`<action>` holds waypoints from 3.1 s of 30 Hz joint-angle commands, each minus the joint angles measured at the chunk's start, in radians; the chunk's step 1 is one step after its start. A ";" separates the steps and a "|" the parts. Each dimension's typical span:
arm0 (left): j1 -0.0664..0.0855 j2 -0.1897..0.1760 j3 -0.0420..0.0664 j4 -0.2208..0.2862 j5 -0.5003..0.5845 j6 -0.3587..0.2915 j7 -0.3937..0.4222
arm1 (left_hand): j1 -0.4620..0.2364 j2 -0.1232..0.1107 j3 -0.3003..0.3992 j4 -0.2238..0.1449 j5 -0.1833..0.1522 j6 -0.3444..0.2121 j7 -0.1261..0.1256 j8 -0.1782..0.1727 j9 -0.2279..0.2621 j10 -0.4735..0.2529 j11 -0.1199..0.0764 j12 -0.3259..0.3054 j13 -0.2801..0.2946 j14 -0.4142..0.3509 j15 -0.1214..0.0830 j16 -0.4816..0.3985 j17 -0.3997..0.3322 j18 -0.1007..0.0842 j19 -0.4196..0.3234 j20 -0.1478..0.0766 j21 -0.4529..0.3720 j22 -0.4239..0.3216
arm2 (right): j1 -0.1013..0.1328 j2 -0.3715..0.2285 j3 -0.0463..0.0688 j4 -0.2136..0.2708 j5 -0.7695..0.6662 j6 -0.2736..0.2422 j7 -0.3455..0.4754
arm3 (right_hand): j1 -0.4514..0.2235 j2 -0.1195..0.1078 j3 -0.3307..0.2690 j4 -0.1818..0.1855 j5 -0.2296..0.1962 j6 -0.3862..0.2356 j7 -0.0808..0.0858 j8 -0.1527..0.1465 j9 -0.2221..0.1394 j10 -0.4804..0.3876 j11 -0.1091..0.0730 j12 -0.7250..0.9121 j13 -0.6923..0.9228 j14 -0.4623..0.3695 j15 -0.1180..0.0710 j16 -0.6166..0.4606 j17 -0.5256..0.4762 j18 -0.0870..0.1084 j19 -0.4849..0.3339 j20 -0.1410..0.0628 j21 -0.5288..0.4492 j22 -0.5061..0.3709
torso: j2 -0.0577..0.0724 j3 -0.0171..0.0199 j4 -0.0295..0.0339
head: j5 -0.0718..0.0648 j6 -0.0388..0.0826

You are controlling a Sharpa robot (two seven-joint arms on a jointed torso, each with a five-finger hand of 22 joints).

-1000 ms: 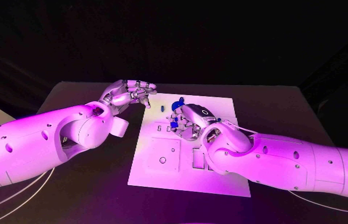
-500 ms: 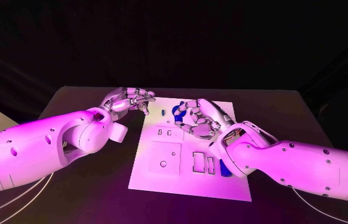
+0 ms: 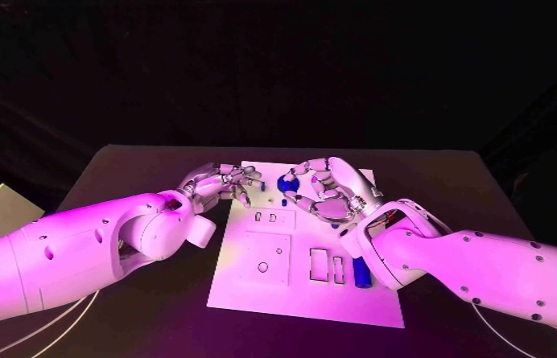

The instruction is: Assemble the parts on the task board

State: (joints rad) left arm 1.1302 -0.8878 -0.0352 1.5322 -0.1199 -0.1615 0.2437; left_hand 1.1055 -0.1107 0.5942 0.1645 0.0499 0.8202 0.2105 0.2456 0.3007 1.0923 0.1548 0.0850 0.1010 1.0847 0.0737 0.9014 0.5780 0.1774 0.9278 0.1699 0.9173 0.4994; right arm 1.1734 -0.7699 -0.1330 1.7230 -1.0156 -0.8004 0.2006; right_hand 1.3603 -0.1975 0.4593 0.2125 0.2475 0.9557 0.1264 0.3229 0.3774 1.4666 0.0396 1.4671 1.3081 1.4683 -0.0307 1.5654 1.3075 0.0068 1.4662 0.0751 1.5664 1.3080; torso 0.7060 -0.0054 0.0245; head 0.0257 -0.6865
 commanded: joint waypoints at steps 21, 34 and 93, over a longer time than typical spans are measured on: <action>-0.009 0.079 -0.001 -0.002 0.151 0.254 -0.152 | -0.345 0.148 -0.370 0.129 -0.002 0.024 -0.061 0.033 0.041 0.063 -0.086 0.723 0.507 0.372 -0.069 0.573 0.717 -0.057 0.275 -0.064 0.367 0.448 | -0.003 0.046 0.001 -0.031 0.019 -0.026 0.027 | 0.012 0.007 0.009 -0.019 -0.009 -0.002 -0.002 -0.004 0.000 0.029 0.004 0.001 0.182 0.103 0.005 0.005 0.263 -0.007 0.105 0.004 0.004 0.263 | 0.001 -0.0006 0.0015 | -0.006 -0.001; -0.009 0.082 0.000 0.010 0.225 0.275 -0.120 | -0.376 0.212 -0.434 0.132 -0.002 0.061 -0.064 0.045 0.049 0.074 -0.089 0.825 0.585 0.412 -0.072 0.610 0.806 -0.069 0.313 -0.067 0.415 0.523 | -0.003 0.053 0.001 -0.042 0.005 -0.015 0.013 | 0.017 0.007 0.011 -0.024 -0.008 -0.001 -0.002 -0.003 0.000 0.030 0.004 0.002 0.183 0.103 0.005 0.005 0.263 -0.007 0.105 0.004 0.004 0.263 | 0.000 -0.0001 0.0012 | -0.008 -0.001; -0.009 0.055 0.000 0.000 0.249 0.266 -0.111 | -0.339 0.267 -0.479 0.127 -0.002 0.102 -0.075 0.071 0.085 0.084 -0.098 0.865 0.615 0.424 -0.080 0.618 0.829 -0.074 0.330 -0.072 0.437 0.558 | -0.006 0.030 0.000 -0.056 -0.032 -0.003 -0.026 | 0.017 0.008 0.012 -0.030 -0.009 0.005 -0.002 -0.001 0.001 0.030 0.003 0.003 0.184 0.103 0.005 0.005 0.263 -0.007 0.105 0.004 0.004 0.263 | 0.001 0.0001 0.0010 | -0.009 -0.005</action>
State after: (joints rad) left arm 1.1194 -0.8335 -0.0372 1.5296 0.1266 0.0903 0.1188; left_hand 0.7558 0.1581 0.1214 0.2938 0.0499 0.9171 0.1359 0.3102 0.3878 1.1710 0.0593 0.9478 0.7166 1.4633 -0.0015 1.5168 1.3077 0.1224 1.2546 0.1003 1.3497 1.0562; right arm 1.1689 -0.7395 -0.1322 1.6681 -1.0320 -0.8188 0.1844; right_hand 1.3671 -0.1911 0.4719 0.1888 0.2336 0.9542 0.1241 0.3182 0.3775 1.4666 0.0395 1.4673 1.3074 1.4682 -0.0307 1.5654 1.3074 0.0067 1.4661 0.0752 1.5664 1.3078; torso 0.7063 -0.0054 0.0251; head 0.0162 -0.6912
